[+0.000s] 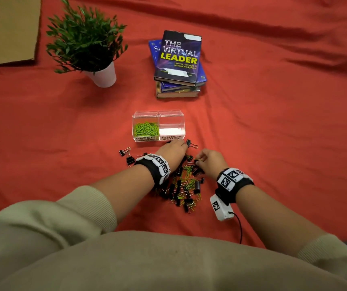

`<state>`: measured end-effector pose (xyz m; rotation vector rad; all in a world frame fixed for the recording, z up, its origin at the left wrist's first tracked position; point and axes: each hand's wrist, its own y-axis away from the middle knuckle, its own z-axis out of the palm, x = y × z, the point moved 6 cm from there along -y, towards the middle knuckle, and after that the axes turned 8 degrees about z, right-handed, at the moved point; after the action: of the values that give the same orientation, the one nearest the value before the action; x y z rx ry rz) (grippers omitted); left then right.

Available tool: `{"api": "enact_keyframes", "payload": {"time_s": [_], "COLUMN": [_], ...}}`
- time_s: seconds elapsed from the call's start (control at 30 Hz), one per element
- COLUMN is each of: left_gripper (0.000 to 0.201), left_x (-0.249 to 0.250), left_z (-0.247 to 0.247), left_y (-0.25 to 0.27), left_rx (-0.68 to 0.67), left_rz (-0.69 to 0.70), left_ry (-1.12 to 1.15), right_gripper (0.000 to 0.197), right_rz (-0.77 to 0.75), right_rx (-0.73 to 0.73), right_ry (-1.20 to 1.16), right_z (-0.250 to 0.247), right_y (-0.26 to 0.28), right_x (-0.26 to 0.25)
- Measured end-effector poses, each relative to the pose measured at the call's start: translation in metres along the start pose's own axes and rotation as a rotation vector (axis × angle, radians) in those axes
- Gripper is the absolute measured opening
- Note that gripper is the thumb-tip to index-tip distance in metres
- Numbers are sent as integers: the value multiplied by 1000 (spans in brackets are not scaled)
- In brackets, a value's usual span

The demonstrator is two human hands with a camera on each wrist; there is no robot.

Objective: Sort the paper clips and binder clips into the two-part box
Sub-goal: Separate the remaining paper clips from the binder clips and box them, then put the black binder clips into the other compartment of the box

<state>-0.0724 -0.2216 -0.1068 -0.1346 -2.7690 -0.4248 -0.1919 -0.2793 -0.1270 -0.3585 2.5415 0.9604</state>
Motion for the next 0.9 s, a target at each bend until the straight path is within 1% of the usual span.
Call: {"api": "enact_keyframes", "payload": {"time_s": [0.1, 0.27, 0.33, 0.5, 0.57, 0.63, 0.7, 0.77, 0.83, 0.9], "left_gripper": [45, 41, 37, 32, 30, 26, 24, 28, 33, 34], "left_x": [-2, 0, -1, -7, -13, -20, -26, -30, -33, -39], "left_z": [-4, -6, -3, 6, 7, 4, -2, -7, -9, -7], "left_y": [-7, -8, -7, 0, 2, 8, 17, 28, 40, 49], "left_rx": [9, 56, 63, 29, 53, 111, 179, 257, 311, 329], "left_rz": [-40, -92, -103, -140, -161, -227, -298, -351, -393, -428], "left_ry": [-2, -10, -7, -14, 37, 176, 355, 527, 671, 779], "right_gripper": [2, 13, 13, 14, 15, 13, 11, 14, 14, 10], "right_rz": [24, 80, 84, 110, 136, 159, 174, 168, 115, 16], "right_rx": [-63, -153, -202, -313, -342, -368, -373, -337, -269, -186], "right_ry": [-86, -279, -420, -755, -862, -936, -917, -775, -540, -247], "right_z": [-7, -17, -21, -27, -27, -25, -22, -18, -15, -11], "right_y": [0, -9, -11, -11, -11, -9, -9, -11, -15, -17], "right_x": [2, 14, 14, 4, 0, -5, -10, -13, -18, -24]}}
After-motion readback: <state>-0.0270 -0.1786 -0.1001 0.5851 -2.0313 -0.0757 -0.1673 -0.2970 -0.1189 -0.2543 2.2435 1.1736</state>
